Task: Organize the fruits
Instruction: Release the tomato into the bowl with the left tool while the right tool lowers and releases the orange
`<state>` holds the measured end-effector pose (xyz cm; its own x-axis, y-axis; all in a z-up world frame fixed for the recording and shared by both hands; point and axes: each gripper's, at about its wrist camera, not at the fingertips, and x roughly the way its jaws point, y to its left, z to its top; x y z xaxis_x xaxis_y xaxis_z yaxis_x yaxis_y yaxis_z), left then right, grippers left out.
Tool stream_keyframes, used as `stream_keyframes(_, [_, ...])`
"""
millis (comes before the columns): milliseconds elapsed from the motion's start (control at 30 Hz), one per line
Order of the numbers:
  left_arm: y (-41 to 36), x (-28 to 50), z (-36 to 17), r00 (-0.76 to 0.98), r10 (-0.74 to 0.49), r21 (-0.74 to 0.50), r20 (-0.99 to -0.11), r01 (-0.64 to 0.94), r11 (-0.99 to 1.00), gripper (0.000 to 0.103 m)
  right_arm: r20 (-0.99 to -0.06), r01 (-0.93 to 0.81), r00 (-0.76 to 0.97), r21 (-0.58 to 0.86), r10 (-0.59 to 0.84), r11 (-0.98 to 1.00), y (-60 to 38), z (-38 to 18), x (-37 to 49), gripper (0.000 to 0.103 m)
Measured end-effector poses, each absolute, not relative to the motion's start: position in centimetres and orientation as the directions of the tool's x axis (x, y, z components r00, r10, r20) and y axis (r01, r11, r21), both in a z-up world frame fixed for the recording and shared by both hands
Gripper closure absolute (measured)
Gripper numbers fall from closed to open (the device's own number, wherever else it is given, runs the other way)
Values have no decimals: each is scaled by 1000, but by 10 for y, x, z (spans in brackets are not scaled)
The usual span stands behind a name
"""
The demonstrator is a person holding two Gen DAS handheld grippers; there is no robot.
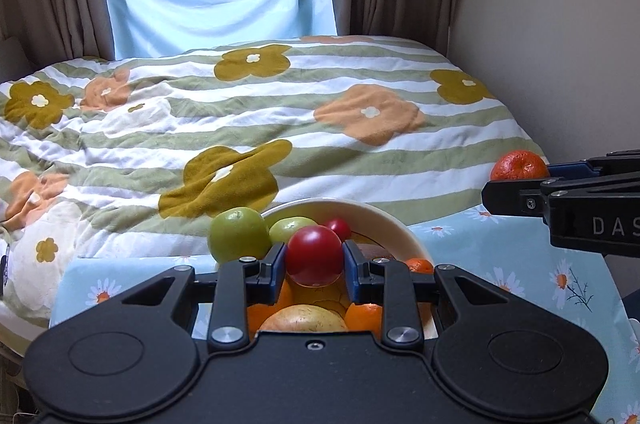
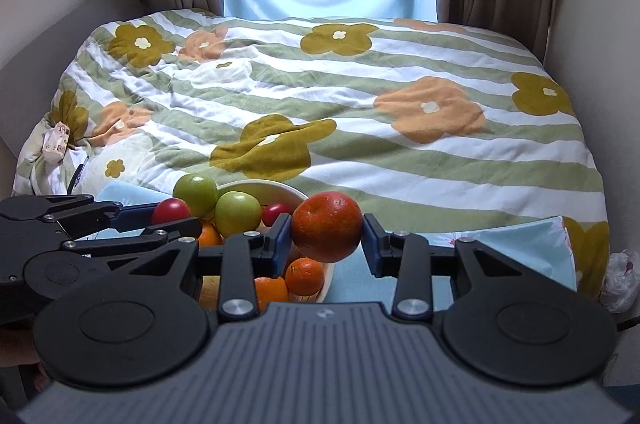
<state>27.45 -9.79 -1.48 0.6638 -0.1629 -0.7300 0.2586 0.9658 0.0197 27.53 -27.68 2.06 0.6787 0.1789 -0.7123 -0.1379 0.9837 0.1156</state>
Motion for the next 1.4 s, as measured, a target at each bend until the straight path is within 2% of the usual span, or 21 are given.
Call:
stream_keyframes(467, [-109,305,-59,594,-152,54,-790,314,948,68,-760,-94,630,127,157,987,-276,-13,311,51])
stream_keyframes(500, [-109,304,-59,596,-153,54,-788,315,948,63,-762,-94,628,126,157,988,-275,-14,312,51])
stream_keyframes(533, [-108,304,-58,599,-160,50,-785,318,947,49,-763,-95,626,126,157,988,-275,-15,312,51])
stream_keyframes(567, [-106,302,-56,605,-171,41,-778,320,947,42,-765,-95,624,129,160,987,-275,-15,313,51])
stream_keyframes(600, [-105,302,-53,615,-179,35,-768,319,947,26,-765,-94,623,135,164,986,-275,-15,314,51])
stream_keyframes(633, [-103,299,-49,627,-185,32,-756,318,947,16,-763,-94,624,137,166,986,-274,-16,314,51])
stream_keyframes(667, [-102,297,-46,637,-192,29,-747,320,947,15,-763,-96,624,138,168,986,-273,-16,314,51])
stream_keyframes(833, [-88,290,-34,644,-202,9,-738,309,951,15,-758,-121,624,146,189,982,-264,-13,317,51])
stream_keyframes(1400, [-21,266,-16,700,-91,2,-708,131,991,14,-767,-237,577,170,279,957,-200,-30,335,51])
